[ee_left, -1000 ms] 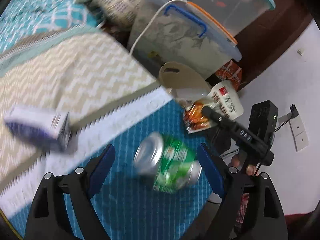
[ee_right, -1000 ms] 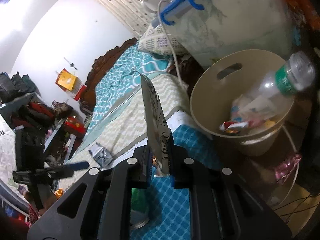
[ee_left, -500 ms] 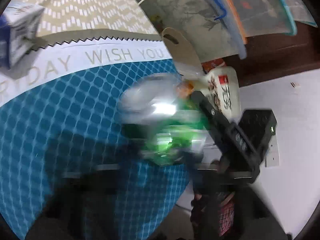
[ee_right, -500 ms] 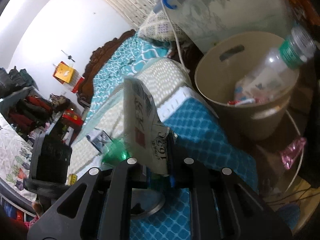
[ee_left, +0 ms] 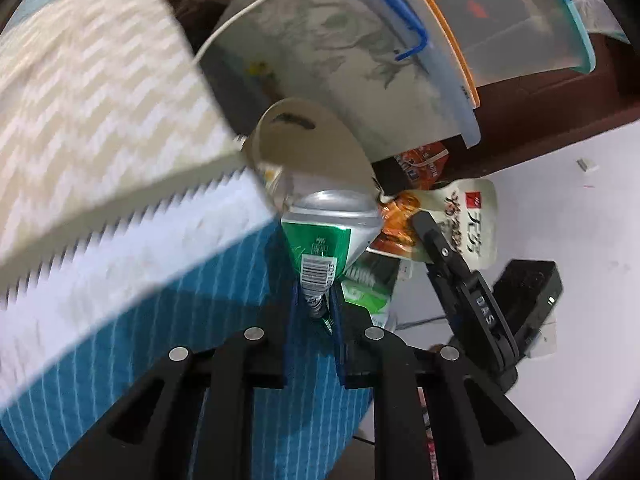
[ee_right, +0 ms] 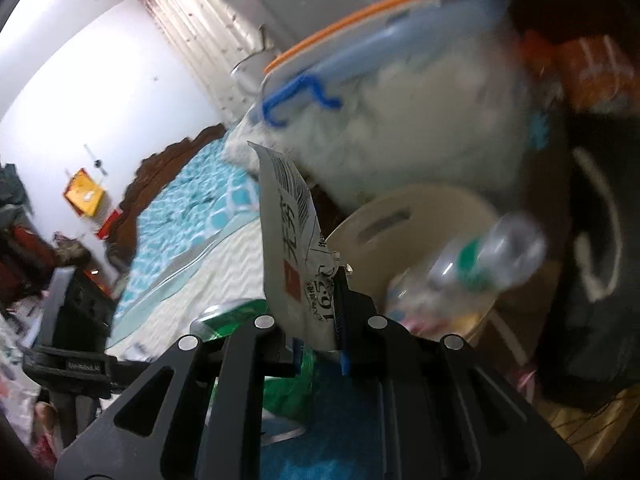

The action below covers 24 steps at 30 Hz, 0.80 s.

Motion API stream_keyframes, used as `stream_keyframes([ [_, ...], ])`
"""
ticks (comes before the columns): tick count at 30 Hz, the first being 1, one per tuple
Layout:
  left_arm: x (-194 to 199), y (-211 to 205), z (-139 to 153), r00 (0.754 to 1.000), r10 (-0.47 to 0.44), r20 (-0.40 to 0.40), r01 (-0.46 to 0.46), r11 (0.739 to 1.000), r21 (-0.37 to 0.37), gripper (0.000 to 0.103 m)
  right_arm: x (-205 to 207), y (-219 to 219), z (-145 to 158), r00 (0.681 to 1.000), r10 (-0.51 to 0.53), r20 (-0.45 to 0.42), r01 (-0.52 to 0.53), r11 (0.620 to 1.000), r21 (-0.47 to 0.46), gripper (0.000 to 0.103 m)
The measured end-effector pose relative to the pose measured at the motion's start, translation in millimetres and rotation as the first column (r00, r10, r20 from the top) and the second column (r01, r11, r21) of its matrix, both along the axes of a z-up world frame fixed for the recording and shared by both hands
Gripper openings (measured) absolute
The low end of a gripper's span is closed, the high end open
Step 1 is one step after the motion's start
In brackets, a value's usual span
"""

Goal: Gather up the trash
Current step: 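Carry can and pouch to the wastebasket and open both grippers over it, then move both grippers back to the bed toward the yellow box and blue carton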

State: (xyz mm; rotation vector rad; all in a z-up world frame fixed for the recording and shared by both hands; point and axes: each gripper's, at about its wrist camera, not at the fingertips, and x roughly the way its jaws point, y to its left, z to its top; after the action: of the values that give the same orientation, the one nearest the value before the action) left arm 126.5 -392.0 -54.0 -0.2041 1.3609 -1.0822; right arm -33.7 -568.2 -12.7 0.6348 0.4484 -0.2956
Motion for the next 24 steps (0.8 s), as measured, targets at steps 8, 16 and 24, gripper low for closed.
stream_keyframes([
  [8,32,-86,-14,0.996,0.015,0.085,-0.023,0.995,0.100,0.045,23,-19,-30,0.982,-0.019,-0.187,0.015,1.000,-0.025,0.021],
  [16,21,-53,14,0.986,0.008,0.169,-0.018,0.998,0.058,0.055,-6,-9,-15,0.993,-0.097,-0.063,0.092,0.994,-0.066,0.082],
  [24,-16,57,52,0.934,0.087,0.346,-0.093,0.996,0.003,0.060,-15,26,3,0.999,-0.048,0.017,0.048,0.999,0.005,0.082],
])
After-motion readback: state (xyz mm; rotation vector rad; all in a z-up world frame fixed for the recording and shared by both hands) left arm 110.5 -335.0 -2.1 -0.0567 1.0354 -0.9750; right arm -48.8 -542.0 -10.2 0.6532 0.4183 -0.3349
